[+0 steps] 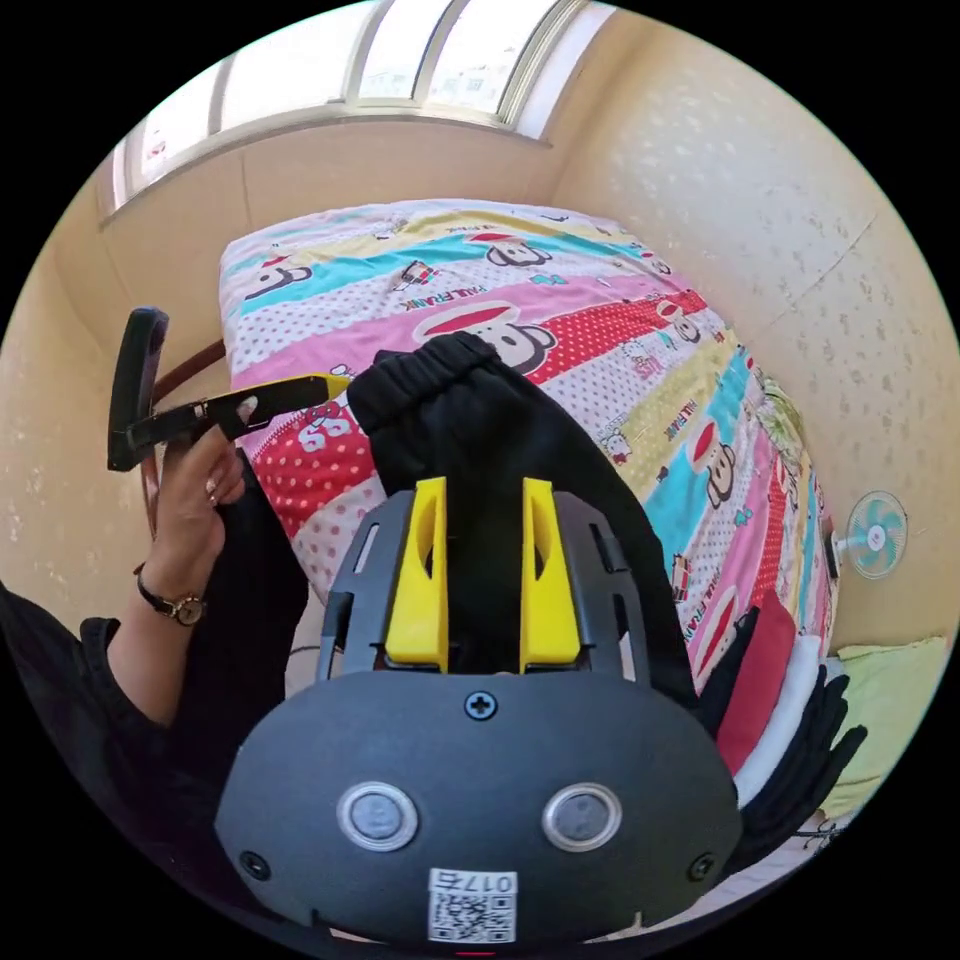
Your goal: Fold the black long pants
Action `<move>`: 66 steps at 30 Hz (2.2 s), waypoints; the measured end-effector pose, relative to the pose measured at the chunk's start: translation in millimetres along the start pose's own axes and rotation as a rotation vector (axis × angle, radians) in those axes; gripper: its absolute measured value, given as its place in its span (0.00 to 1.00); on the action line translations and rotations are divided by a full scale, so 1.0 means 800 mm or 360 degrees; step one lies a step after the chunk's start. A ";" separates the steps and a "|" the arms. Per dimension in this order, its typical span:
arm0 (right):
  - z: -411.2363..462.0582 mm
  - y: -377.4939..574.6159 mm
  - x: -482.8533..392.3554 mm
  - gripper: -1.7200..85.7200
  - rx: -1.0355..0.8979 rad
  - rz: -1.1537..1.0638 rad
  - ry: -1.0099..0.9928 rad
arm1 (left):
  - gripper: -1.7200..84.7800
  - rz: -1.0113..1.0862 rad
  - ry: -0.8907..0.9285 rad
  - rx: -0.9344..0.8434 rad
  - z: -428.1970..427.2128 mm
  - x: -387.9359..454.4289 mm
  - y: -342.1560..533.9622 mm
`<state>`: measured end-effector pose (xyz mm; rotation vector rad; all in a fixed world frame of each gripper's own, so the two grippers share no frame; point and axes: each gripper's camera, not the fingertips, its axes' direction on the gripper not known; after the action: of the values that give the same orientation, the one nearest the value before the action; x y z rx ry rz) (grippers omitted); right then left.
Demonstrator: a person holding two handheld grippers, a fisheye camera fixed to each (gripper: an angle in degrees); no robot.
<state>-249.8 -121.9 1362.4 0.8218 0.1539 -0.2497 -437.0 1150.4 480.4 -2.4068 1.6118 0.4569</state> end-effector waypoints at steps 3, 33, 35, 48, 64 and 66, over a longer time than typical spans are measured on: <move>0.077 -0.029 -0.047 0.18 -0.0097 -0.0032 -0.0034 | 0.06 -0.0019 0.0046 0.0014 -0.008 -0.012 0.004; -0.597 0.337 0.072 0.03 0.1583 0.0655 -0.0237 | 0.07 0.0381 0.0691 0.0515 -0.158 0.115 0.152; -0.651 0.384 0.067 0.03 0.1779 0.0676 -0.0249 | 0.06 0.0410 0.0823 0.0693 -0.215 0.158 0.161; -0.994 0.552 0.013 0.03 0.2671 0.0439 0.0227 | 0.06 0.1077 0.1292 0.1540 -0.507 0.476 0.177; -0.973 0.468 0.214 0.04 0.2513 0.0870 0.0112 | 0.06 0.1077 0.0861 0.1250 -0.420 0.594 0.070; -0.945 0.396 0.295 0.04 0.2379 0.1023 0.0147 | 0.06 0.0982 0.0740 0.1115 -0.337 0.620 -0.018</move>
<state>35.7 606.6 1022.4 2.3010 -0.2705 0.3660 -210.4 637.9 549.2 -1.5297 2.2109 -0.5577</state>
